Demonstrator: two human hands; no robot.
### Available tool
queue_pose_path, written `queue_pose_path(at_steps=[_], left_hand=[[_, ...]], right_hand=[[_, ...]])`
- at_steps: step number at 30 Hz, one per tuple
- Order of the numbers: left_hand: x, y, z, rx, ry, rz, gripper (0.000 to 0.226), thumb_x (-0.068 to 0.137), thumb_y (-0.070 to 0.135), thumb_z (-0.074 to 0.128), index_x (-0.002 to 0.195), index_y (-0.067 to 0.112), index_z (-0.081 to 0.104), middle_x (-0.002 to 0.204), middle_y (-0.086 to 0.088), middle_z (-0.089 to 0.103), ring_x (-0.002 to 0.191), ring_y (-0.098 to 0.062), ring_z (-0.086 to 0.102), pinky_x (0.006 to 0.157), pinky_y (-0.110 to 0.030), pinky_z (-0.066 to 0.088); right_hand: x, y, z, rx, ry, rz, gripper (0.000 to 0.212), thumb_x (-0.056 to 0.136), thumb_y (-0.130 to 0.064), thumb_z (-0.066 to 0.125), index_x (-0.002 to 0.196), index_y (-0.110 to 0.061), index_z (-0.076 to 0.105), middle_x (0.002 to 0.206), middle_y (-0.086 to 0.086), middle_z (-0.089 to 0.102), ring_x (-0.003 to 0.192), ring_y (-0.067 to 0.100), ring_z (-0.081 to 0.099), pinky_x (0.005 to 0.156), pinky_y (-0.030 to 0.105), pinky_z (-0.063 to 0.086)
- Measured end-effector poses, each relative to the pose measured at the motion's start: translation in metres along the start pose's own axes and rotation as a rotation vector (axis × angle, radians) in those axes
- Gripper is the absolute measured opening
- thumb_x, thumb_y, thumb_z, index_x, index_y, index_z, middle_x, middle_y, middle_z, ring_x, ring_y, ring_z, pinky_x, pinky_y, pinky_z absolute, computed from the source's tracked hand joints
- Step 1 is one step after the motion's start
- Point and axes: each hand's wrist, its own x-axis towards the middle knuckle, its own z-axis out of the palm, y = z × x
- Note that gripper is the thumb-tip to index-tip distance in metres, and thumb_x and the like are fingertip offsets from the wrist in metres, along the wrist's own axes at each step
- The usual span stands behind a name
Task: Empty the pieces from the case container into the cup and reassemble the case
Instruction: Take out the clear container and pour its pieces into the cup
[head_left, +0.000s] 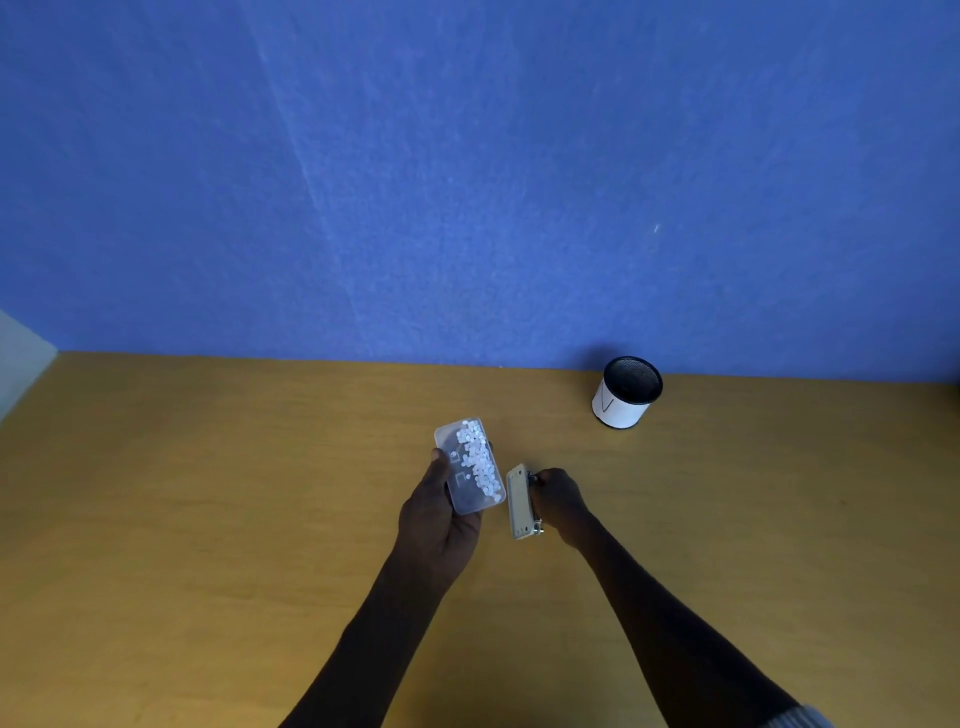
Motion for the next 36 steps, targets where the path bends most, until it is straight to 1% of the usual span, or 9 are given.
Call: queue_pose_path(at_steps=[2, 6, 9, 17, 22, 28, 30, 34, 36], left_hand=[[0.000, 0.001, -0.001, -0.005, 0.002, -0.004, 0.047, 0.102, 0.025, 0.041, 0.142, 0.001, 0.044, 0.145, -0.018, 0.050, 0.127, -0.027, 0.053, 0.092, -0.036, 0.047], [0.001, 0.005, -0.002, -0.012, 0.000, -0.003, 0.048, 0.103, 0.025, 0.039, 0.144, 0.000, 0.041, 0.148, -0.019, 0.047, 0.137, -0.029, 0.045, 0.102, -0.039, 0.044], [0.001, 0.007, -0.002, -0.012, -0.004, 0.003, 0.049, 0.103, 0.025, 0.038, 0.145, 0.000, 0.041, 0.147, -0.019, 0.048, 0.137, -0.029, 0.044, 0.095, -0.035, 0.051], [0.004, 0.012, -0.006, -0.029, -0.003, -0.020, 0.048, 0.101, 0.025, 0.043, 0.142, 0.000, 0.044, 0.145, -0.020, 0.051, 0.133, -0.028, 0.049, 0.095, -0.037, 0.047], [0.007, 0.013, -0.008, -0.035, -0.023, -0.036, 0.048, 0.101, 0.024, 0.042, 0.143, 0.000, 0.043, 0.145, -0.020, 0.050, 0.135, -0.029, 0.047, 0.100, -0.037, 0.044], [0.007, 0.012, -0.004, -0.025, -0.050, -0.031, 0.044, 0.101, 0.024, 0.042, 0.139, 0.000, 0.047, 0.140, -0.019, 0.055, 0.113, -0.024, 0.061, 0.086, -0.035, 0.057], [0.008, 0.011, -0.002, -0.026, -0.063, -0.044, 0.044, 0.102, 0.024, 0.042, 0.138, 0.000, 0.047, 0.138, -0.018, 0.056, 0.113, -0.025, 0.061, 0.085, -0.037, 0.058], [0.011, 0.006, 0.001, -0.039, -0.084, -0.062, 0.034, 0.102, 0.023, 0.041, 0.124, 0.002, 0.057, 0.114, -0.012, 0.071, 0.102, -0.022, 0.066, 0.073, -0.032, 0.061], [0.013, 0.002, 0.004, -0.036, -0.086, -0.069, 0.031, 0.102, 0.022, 0.042, 0.119, 0.003, 0.059, 0.109, -0.012, 0.072, 0.095, -0.022, 0.071, 0.066, -0.032, 0.062]], right_hand=[[0.000, -0.003, 0.002, -0.067, 0.015, -0.020, 0.029, 0.096, -0.014, 0.048, 0.104, 0.008, 0.065, 0.098, 0.021, 0.066, 0.080, 0.024, 0.060, 0.053, 0.027, 0.041], [0.001, -0.010, 0.006, -0.189, 0.026, -0.086, 0.032, 0.098, -0.014, 0.046, 0.106, 0.012, 0.063, 0.109, 0.026, 0.067, 0.099, 0.035, 0.066, 0.077, 0.039, 0.052], [0.001, -0.012, 0.009, -0.264, 0.013, -0.116, 0.034, 0.101, -0.015, 0.044, 0.107, 0.012, 0.063, 0.112, 0.027, 0.066, 0.105, 0.036, 0.064, 0.084, 0.037, 0.048], [-0.002, -0.019, 0.006, -0.143, 0.063, -0.016, 0.032, 0.090, -0.019, 0.057, 0.100, 0.010, 0.067, 0.099, 0.025, 0.071, 0.092, 0.035, 0.069, 0.065, 0.028, 0.044], [-0.003, -0.020, 0.002, -0.050, 0.088, 0.054, 0.026, 0.084, -0.027, 0.068, 0.081, -0.001, 0.070, 0.069, 0.008, 0.068, 0.054, 0.012, 0.062, 0.042, 0.019, 0.041], [-0.004, -0.022, -0.008, 0.015, 0.073, 0.088, 0.022, 0.082, -0.024, 0.068, 0.073, -0.004, 0.067, 0.062, 0.004, 0.060, 0.055, 0.014, 0.055, 0.048, 0.023, 0.039], [-0.008, -0.025, -0.013, 0.042, 0.149, 0.061, 0.028, 0.086, -0.023, 0.064, 0.063, -0.007, 0.063, 0.056, 0.003, 0.054, 0.051, 0.013, 0.049, 0.052, 0.025, 0.039], [-0.022, -0.036, -0.025, 0.244, 0.322, 0.035, 0.032, 0.090, -0.022, 0.060, 0.073, 0.005, 0.067, 0.068, 0.020, 0.063, 0.065, 0.027, 0.055, 0.058, 0.029, 0.038], [-0.032, -0.041, -0.029, 0.390, 0.323, 0.006, 0.031, 0.089, -0.023, 0.062, 0.069, 0.000, 0.067, 0.063, 0.011, 0.059, 0.064, 0.022, 0.051, 0.060, 0.030, 0.039]])
